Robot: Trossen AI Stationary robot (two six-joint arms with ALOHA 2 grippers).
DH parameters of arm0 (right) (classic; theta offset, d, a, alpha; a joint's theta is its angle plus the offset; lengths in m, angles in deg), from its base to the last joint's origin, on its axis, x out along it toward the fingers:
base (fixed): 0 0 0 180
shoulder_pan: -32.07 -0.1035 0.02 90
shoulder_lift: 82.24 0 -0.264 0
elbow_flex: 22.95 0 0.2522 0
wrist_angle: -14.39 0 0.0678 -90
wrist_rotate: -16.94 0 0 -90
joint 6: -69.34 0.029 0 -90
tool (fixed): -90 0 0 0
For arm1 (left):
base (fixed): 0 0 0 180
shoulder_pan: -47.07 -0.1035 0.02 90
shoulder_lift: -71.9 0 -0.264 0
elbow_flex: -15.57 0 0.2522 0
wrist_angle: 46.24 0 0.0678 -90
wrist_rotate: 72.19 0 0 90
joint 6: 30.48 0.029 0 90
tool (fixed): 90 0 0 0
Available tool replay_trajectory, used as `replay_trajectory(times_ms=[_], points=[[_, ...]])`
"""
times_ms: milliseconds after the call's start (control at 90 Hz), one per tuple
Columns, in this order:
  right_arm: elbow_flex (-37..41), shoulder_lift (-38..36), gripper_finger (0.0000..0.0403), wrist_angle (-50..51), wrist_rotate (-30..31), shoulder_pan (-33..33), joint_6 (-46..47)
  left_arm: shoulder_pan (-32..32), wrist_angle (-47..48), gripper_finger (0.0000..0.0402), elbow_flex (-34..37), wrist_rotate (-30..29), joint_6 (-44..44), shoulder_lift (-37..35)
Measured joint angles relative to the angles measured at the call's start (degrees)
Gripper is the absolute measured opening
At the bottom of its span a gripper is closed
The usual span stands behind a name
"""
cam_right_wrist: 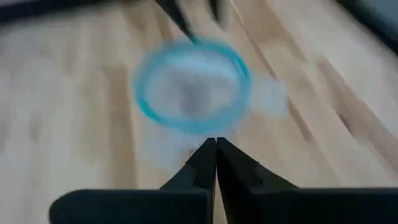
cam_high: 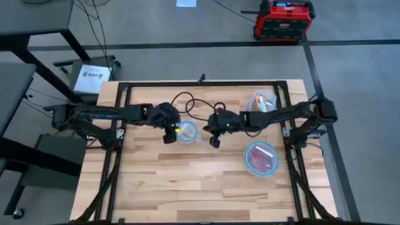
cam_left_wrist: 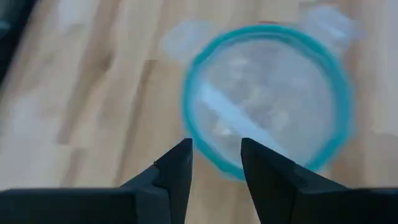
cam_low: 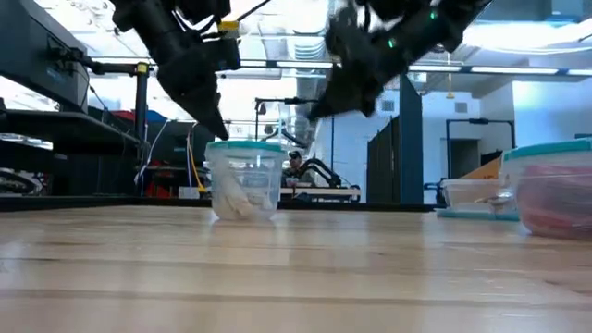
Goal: Sort candy
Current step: Close the small round transparent bin
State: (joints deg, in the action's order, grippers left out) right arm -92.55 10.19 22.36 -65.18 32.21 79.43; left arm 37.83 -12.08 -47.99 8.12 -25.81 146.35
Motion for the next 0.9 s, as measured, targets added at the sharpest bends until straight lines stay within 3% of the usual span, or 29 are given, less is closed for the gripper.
replay_trajectory(times_ms=[189, 300, 611, 900], points=[[0.0, 8.7, 0.0000, -11.4, 3.4, -2.4, 1.9, -2.4, -0.7, 0.0123, 1.2, 0.4, 4.2, 0.7], [-0.1, 12.0, 0.0000, -14.2, 4.1, -2.4, 3.6, -4.7, -1.7, 0.0123, 3.1, 4.2, 3.5, 0.5], [0.0, 11.2, 0.0000, -12.2, 4.0, -1.5, 1.6, -3.5, -4.4, 0.0123, 2.4, 9.7, 1.6, 0.4], [0.0, 10.8, 0.0000, -11.4, 4.4, -0.4, -0.2, -2.0, -10.1, 0.0123, 1.3, 12.4, 6.9, 0.7]])
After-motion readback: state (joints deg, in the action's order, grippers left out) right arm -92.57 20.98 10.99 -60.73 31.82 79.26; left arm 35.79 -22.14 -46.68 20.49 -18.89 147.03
